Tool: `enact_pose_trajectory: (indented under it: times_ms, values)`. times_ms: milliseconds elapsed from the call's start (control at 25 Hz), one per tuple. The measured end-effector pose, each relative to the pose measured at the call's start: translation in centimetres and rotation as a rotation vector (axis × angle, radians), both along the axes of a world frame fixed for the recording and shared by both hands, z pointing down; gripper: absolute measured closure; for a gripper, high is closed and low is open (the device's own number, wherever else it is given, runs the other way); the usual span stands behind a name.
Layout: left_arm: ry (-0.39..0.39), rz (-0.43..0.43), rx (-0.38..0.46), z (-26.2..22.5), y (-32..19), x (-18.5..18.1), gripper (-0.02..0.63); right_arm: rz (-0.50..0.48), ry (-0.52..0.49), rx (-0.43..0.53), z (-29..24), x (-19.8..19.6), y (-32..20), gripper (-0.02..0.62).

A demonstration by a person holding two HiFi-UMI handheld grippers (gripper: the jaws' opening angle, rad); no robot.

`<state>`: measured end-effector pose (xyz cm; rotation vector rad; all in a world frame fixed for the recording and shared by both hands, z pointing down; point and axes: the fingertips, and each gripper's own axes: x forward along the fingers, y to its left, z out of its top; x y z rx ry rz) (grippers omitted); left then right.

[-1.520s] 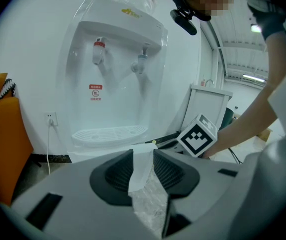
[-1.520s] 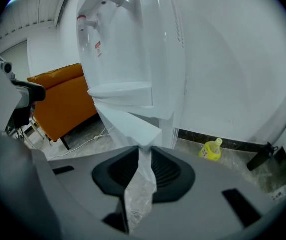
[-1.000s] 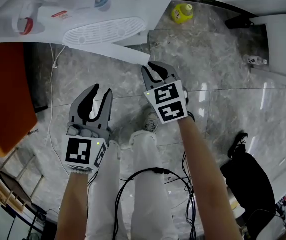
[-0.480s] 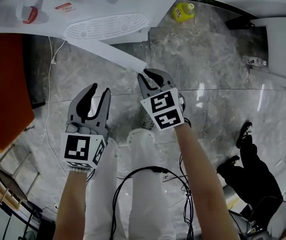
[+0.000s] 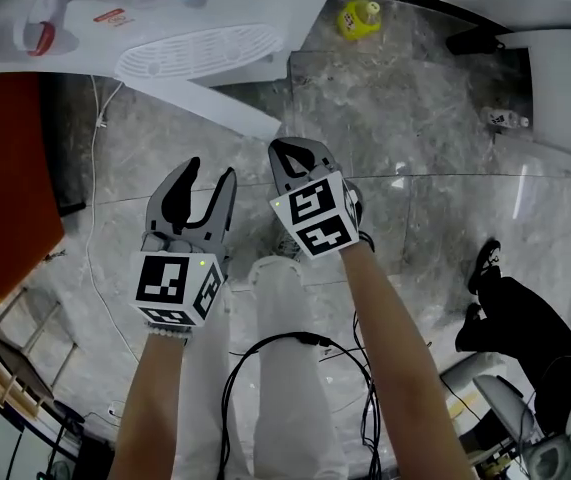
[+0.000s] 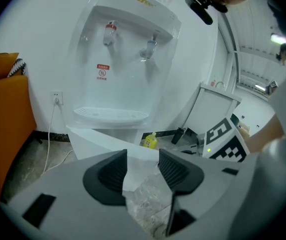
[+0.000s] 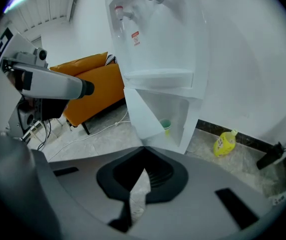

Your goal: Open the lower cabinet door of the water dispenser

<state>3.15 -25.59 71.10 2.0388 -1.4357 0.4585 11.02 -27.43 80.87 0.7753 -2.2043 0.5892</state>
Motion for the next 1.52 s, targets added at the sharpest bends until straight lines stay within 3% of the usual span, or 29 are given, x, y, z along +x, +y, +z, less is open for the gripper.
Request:
enact_pose_trajectory:
  times_ms: [400, 840, 1120, 1520]
  values:
    - [0.036, -0.183, -0.163, 3.8, -1.1, 2.2, 0.328, 0.027, -0.016, -0.029, -0.5, 3.5, 1.0, 0.591]
    - [0.170, -0.434, -0.310, 6.9, -3.1, 4.4, 0.273, 0.079, -0.033, -0.058, -1.0, 8.4, 1.7, 0.591]
    - [0.167, -0.506, -0.376, 8.6, -3.9, 4.2, 0.264, 0.074, -0.044, -0.080, -0.9, 8.8, 2.4, 0.591]
    - [0.154, -0.468, -0.396, 9.2, -2.9, 4.3, 0.272, 0.074, -0.031, -0.049, -1.2, 8.5, 2.7, 0.591]
